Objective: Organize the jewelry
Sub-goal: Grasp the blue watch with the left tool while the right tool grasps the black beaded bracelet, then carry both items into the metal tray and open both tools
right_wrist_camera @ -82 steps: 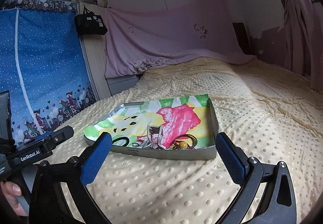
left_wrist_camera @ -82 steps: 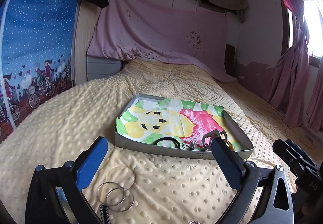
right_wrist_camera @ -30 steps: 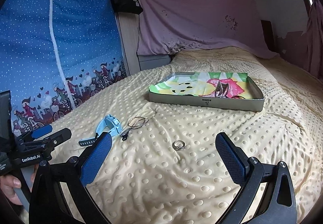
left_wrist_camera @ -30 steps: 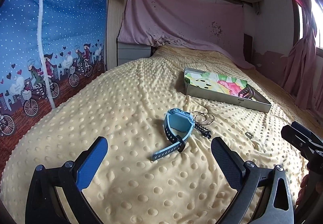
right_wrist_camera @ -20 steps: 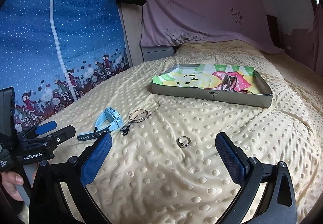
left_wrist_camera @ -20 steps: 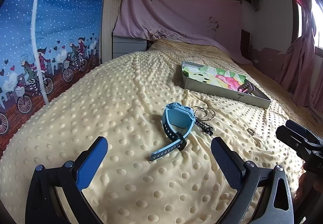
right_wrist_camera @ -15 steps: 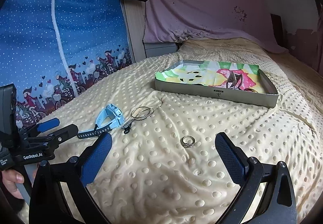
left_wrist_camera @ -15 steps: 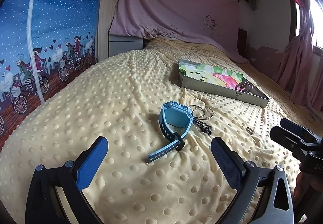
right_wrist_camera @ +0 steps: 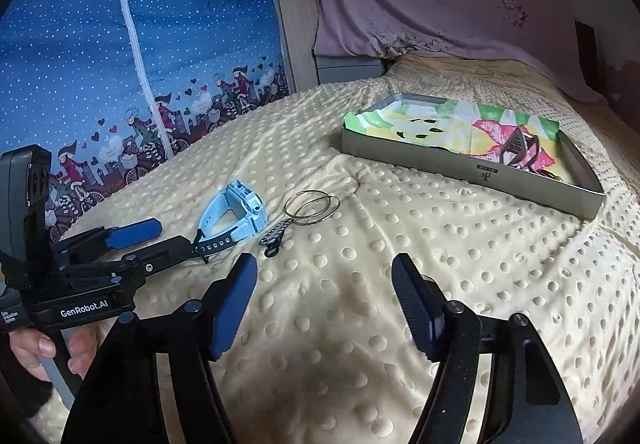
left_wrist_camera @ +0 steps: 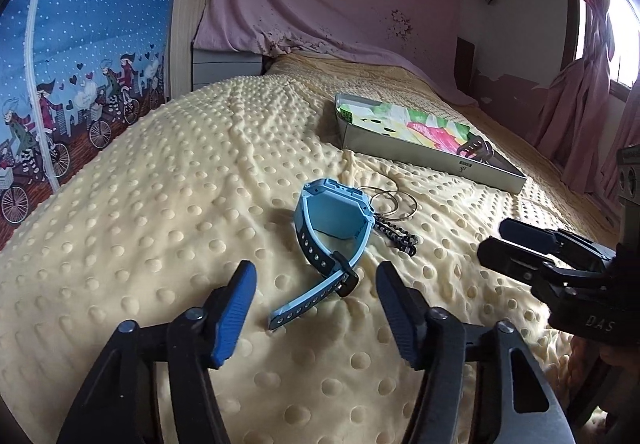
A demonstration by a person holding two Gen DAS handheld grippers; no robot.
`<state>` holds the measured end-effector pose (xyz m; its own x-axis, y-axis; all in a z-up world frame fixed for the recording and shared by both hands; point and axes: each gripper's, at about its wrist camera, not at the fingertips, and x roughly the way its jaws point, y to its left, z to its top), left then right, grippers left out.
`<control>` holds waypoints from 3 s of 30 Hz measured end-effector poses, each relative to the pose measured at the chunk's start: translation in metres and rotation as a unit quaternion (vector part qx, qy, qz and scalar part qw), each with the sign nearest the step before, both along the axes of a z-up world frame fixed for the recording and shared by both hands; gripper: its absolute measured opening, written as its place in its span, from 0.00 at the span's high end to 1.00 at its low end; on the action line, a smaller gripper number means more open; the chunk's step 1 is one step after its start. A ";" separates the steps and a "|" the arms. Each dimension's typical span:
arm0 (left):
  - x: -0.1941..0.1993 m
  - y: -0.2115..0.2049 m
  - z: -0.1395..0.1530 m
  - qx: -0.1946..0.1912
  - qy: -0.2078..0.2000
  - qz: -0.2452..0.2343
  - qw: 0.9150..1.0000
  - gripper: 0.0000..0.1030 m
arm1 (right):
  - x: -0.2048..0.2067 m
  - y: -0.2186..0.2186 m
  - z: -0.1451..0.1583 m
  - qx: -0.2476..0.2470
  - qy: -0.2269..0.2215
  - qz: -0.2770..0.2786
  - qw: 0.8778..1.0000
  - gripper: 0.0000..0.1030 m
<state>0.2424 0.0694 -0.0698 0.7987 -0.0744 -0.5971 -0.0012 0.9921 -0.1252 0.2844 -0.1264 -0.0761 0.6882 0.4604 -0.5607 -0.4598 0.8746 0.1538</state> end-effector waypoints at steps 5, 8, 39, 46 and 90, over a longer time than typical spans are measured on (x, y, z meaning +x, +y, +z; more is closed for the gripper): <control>0.006 0.002 -0.007 -0.007 0.013 -0.008 1.000 0.57 | 0.011 0.014 -0.006 -0.013 0.017 0.027 0.999 0.55; 0.009 0.004 -0.009 -0.014 0.015 -0.012 1.000 0.59 | 0.015 0.021 -0.009 -0.013 0.020 0.042 0.999 0.55; 0.025 0.009 -0.016 -0.036 0.023 -0.015 0.999 0.88 | 0.040 0.054 -0.018 -0.039 0.032 0.054 0.997 0.87; 0.018 0.003 -0.006 -0.036 0.011 -0.031 0.999 0.90 | 0.033 0.047 -0.014 -0.025 0.026 0.054 0.998 0.89; 0.134 -0.089 0.096 -0.077 -0.093 -0.086 0.989 0.91 | 0.104 -0.082 0.045 0.037 -0.024 -0.112 0.993 0.89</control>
